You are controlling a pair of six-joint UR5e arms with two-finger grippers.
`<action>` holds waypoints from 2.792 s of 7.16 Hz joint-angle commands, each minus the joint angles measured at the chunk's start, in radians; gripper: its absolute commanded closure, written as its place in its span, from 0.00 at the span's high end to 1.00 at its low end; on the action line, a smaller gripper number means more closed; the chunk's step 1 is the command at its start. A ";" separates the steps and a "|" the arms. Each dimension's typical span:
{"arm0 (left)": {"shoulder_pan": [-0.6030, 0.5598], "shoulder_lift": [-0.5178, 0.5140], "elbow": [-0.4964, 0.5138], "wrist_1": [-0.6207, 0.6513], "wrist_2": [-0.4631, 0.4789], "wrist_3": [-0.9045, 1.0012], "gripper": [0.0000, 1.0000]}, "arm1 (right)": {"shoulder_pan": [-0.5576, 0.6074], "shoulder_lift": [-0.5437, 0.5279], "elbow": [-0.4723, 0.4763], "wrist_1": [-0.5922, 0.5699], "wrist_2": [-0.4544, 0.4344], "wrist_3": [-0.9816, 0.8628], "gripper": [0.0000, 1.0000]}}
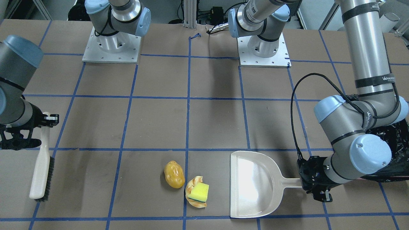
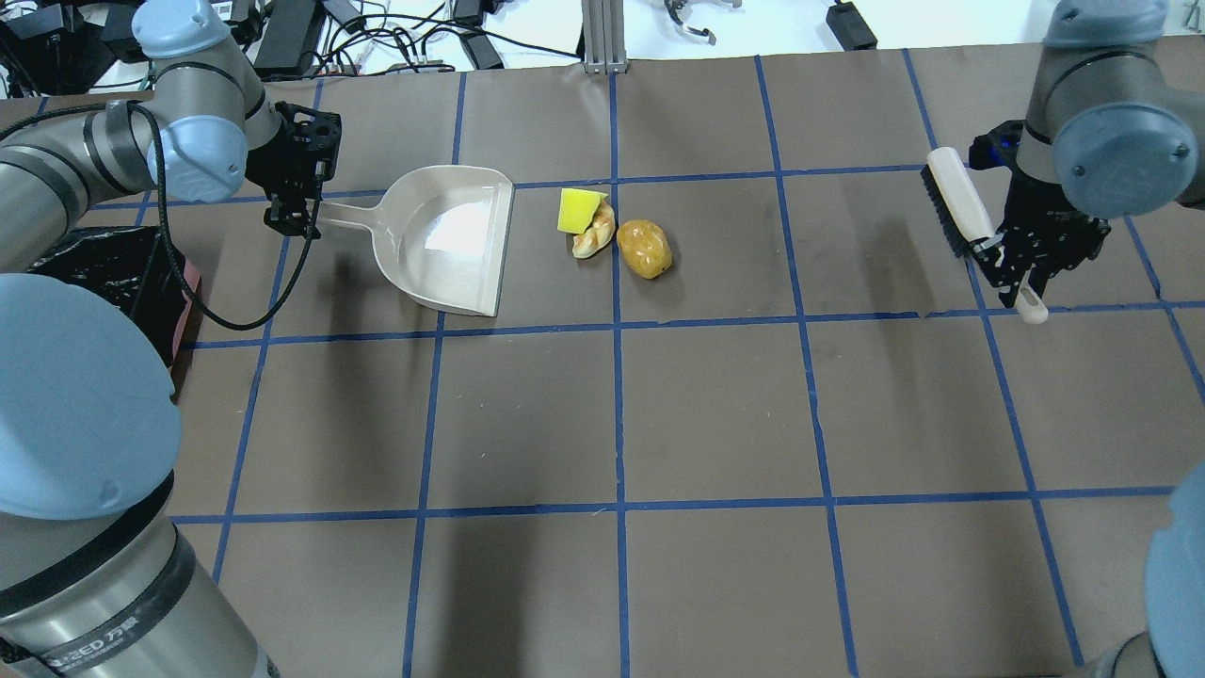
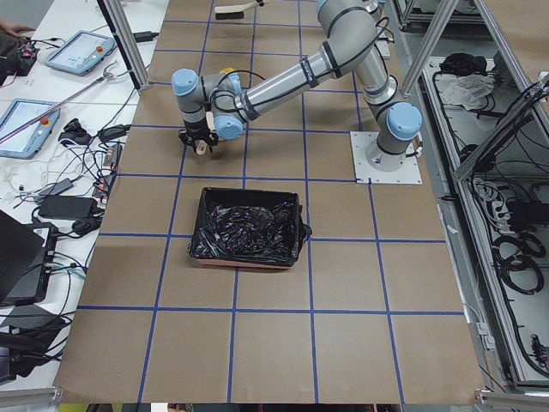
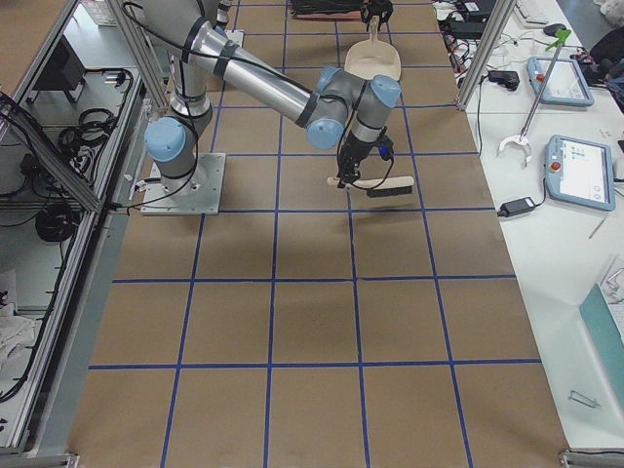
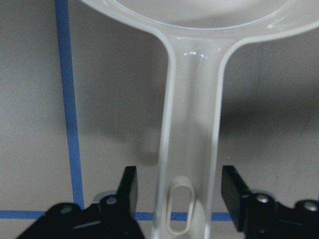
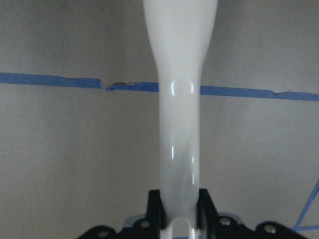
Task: Sweep and dump trash into bin
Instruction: 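Lift the white brush with the right gripper, holding the dustpan with the left, then move the brush with the right gripper toward the yellow items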
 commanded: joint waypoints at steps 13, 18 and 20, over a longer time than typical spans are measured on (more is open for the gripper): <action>-0.002 0.010 0.000 0.004 -0.002 0.031 0.05 | 0.393 0.029 -0.002 0.061 0.127 0.683 0.03; -0.002 0.010 0.000 0.004 -0.004 0.026 0.05 | 0.511 0.127 -0.099 0.064 0.195 0.812 0.03; -0.002 0.010 0.000 0.004 -0.004 0.026 0.04 | 0.553 0.173 -0.165 0.073 0.225 0.869 0.03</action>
